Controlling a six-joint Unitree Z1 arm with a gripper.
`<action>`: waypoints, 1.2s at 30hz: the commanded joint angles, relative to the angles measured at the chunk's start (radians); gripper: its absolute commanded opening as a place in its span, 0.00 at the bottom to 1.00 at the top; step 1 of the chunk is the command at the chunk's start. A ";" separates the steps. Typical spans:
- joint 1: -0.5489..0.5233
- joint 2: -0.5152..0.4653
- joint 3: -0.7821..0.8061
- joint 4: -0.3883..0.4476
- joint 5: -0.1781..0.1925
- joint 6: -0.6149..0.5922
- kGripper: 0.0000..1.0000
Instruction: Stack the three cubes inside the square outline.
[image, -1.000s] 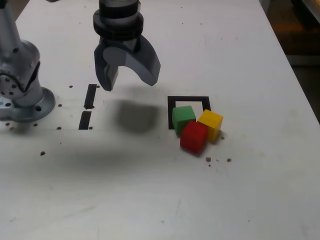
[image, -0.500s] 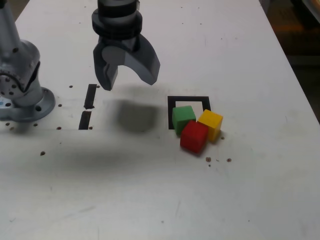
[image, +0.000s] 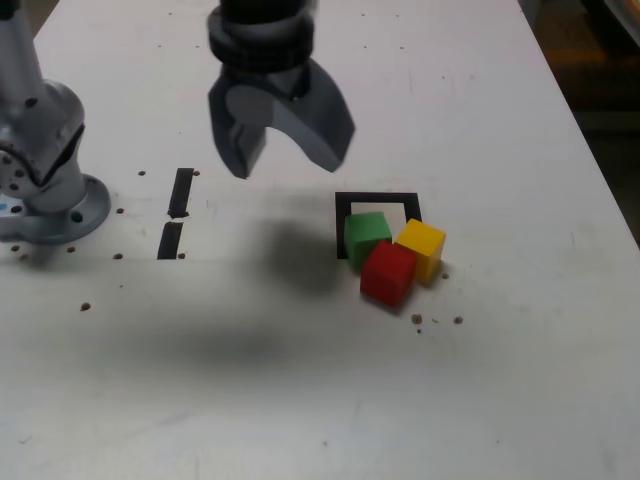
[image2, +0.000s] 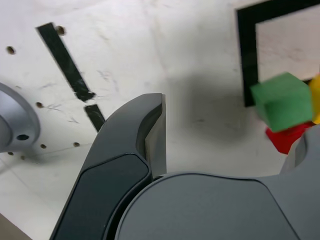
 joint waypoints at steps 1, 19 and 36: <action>-0.031 0.027 -0.045 0.020 -0.010 0.004 0.94; -0.202 0.204 -0.212 -0.027 -0.144 -0.003 0.94; -0.206 0.334 -0.259 -0.067 -0.171 0.018 0.94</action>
